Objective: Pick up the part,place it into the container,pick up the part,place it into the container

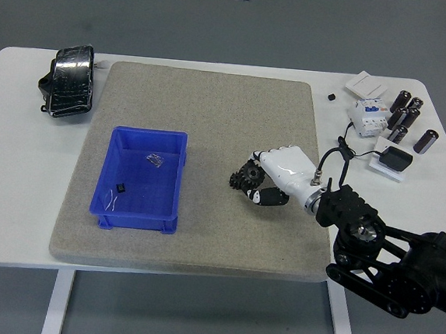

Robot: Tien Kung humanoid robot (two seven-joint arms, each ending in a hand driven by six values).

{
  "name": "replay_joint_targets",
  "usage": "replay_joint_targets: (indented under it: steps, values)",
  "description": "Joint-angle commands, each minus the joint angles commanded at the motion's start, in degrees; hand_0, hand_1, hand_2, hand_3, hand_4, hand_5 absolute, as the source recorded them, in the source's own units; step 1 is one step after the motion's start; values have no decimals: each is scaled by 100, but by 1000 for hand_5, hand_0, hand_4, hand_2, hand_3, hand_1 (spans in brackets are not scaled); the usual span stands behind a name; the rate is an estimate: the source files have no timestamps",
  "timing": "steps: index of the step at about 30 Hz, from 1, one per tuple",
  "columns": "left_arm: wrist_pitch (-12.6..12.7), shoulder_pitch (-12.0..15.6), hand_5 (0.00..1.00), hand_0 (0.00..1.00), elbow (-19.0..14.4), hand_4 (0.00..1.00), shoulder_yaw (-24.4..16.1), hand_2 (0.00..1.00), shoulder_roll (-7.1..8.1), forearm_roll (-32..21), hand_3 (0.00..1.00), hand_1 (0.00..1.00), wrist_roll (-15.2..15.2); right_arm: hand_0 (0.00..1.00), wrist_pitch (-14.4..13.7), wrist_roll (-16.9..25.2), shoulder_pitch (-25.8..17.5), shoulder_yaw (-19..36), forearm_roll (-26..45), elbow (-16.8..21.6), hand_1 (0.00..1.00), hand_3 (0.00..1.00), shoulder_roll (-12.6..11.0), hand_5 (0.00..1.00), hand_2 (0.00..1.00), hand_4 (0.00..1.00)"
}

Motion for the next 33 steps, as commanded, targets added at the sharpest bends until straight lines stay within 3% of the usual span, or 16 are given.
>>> replay_joint_targets:
  steps: [7,9,14,15,20,21,26,27,32,33]
  values:
    - [-5,1,253,691,-4,729,-41,661,3,58,622,679,23,305,-61,-86,429,-186,-47,450,434,599,515,445,485,654]
    - [-5,-1,252,691,-6,729,-33,660,2,53,622,678,22,326,-69,-104,544,-300,-55,458,469,634,682,454,539,656]
    - [-3,2,252,691,-8,729,-44,660,14,74,622,678,33,326,-120,-146,787,-650,-83,280,469,634,1139,454,539,656]
    - [-3,5,253,691,-8,728,-47,660,15,79,622,679,34,501,-135,-148,818,-713,-84,217,634,660,1226,468,650,673]
    - [-6,3,253,691,-10,728,-44,660,11,83,622,679,35,501,-202,-179,915,-958,-117,-94,634,660,1555,468,650,673]
    - [-6,0,251,691,-11,728,-45,660,10,85,622,679,35,723,-211,-195,929,-990,-125,-155,765,683,1603,459,754,684]
    - [-6,-4,251,691,-13,728,-61,660,14,107,622,679,43,723,-79,-267,980,-1059,-154,-358,765,683,1737,459,754,684]
    - [-6,-5,251,691,-14,728,-65,660,14,111,622,679,45,883,-48,-273,984,-1062,-157,-378,912,819,1749,493,902,738]
    - [-6,-10,251,691,-15,728,-70,660,15,119,622,679,47,883,90,-285,983,-1046,-127,-425,912,819,1788,493,902,738]
    - [-6,-12,252,691,-15,728,-70,660,14,121,621,679,47,920,94,-279,977,-1034,-95,-423,946,897,1789,551,943,836]
